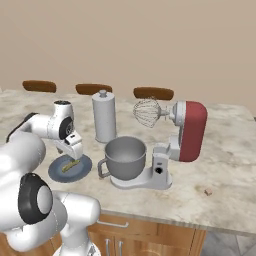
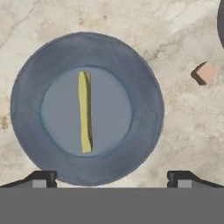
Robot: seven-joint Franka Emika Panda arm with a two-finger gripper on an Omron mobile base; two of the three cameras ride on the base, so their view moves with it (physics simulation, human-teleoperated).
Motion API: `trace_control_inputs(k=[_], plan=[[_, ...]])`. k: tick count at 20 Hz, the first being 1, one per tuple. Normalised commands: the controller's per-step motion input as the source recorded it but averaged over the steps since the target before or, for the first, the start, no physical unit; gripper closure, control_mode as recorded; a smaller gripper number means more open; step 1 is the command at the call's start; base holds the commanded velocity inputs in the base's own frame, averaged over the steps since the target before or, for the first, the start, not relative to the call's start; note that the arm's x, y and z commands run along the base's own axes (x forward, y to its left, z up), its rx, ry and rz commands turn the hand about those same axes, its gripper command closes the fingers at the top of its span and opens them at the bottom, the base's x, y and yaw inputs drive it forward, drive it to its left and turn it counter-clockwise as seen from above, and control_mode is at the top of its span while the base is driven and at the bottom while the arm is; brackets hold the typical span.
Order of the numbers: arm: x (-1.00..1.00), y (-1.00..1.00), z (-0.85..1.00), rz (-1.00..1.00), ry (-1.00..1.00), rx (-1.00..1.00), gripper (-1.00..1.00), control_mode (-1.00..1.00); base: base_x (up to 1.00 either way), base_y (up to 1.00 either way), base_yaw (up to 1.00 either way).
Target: Add butter and sugar cubes to the stand mixer bowl and then turn on the stand mixer to begin making frosting.
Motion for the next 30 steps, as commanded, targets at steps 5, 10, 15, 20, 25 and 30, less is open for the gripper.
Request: trace_control_inputs(k=[5, 10, 15, 20, 25, 30], plan=[[0.41, 0.00, -0.23, -0.02, 0.05, 0.00, -1.00, -1.00, 0.00, 0.00, 0.00], [0.32, 0.00, -0.28, 0.00, 0.03, -0.01, -1.00, -1.00, 0.00, 0.00, 0.00], [0.05, 0.09, -0.24, -0.01, 0.00, -0.03, -1.00, -1.00, 0.00, 0.00, 0.00], [0.00, 0.11, -0.22, -0.04, 0.00, -0.05, -1.00, -1.00, 0.00, 0.00, 0.00], [0.00, 0.01, -0.23, -0.05, 0.00, -0.01, -1.00, -1.00, 0.00, 0.00, 0.00], [-0.01, 0.00, -0.20, -0.05, 0.00, 0.00, -1.00, -1.00, 0.00, 0.00, 0.00]])
